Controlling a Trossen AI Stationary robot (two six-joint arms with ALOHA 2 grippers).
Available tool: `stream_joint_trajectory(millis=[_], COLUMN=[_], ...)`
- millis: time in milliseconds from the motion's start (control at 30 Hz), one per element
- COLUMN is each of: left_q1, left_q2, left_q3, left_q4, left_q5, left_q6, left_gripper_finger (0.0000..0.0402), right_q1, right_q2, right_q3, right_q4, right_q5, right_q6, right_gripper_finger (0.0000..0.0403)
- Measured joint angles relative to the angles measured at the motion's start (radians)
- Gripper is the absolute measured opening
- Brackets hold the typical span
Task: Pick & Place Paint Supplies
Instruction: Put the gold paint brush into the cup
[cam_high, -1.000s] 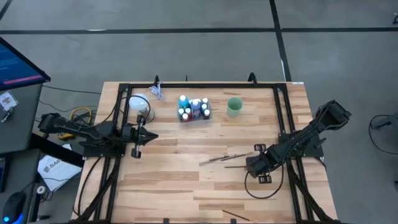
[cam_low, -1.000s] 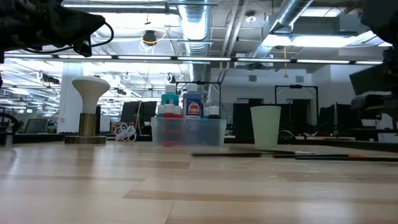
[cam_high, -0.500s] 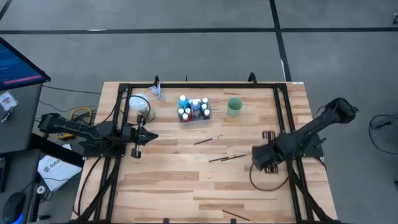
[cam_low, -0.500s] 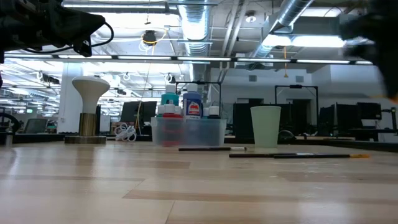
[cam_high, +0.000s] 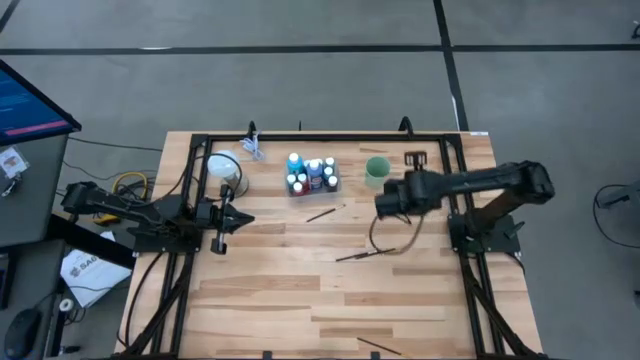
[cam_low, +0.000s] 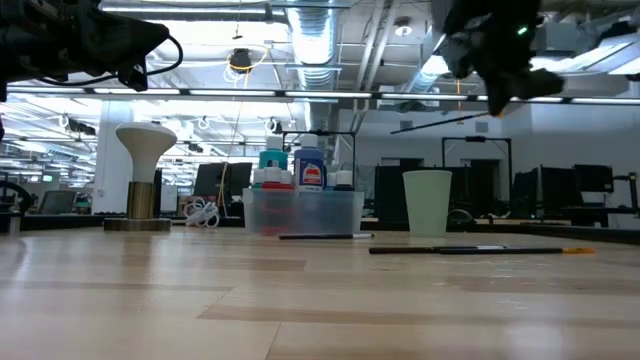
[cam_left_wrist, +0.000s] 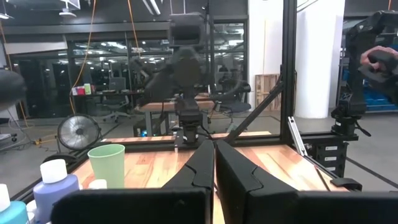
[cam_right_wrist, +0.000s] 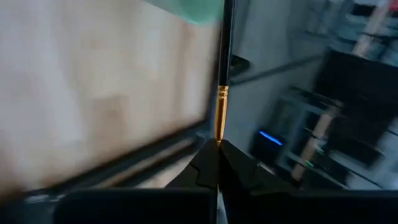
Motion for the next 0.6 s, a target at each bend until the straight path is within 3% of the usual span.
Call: stream_joint_trajectory(millis=[67,267,433,600], left_q1=[0.0,0.0,0.0,0.0], left_q2=[0.0,0.0,0.0,0.0], left_q3=[0.0,0.0,0.0,0.0], left_q4=[0.001,0.007,0.01,0.014], left_q5=[0.0,0.0,0.0,0.0], left_q6=[0.0,0.0,0.0,0.0], left_gripper_finger=[0.0002,0.0002,0.0002,0.0002], right_q1=[-0.056,-0.156,-0.167,-0.161], right_q2=[0.035,0.048,0.002,-0.052], right_q3=[0.011,0.012,0.013,0.013], right_q4=[0.002,0.003,0.001,0.001], right_q5=[0.062,0.114,0.152,0.216], right_q6=[-0.043,-0.115,-0.156,-0.357], right_gripper_finger=[0.0,0.0,0.0,0.0])
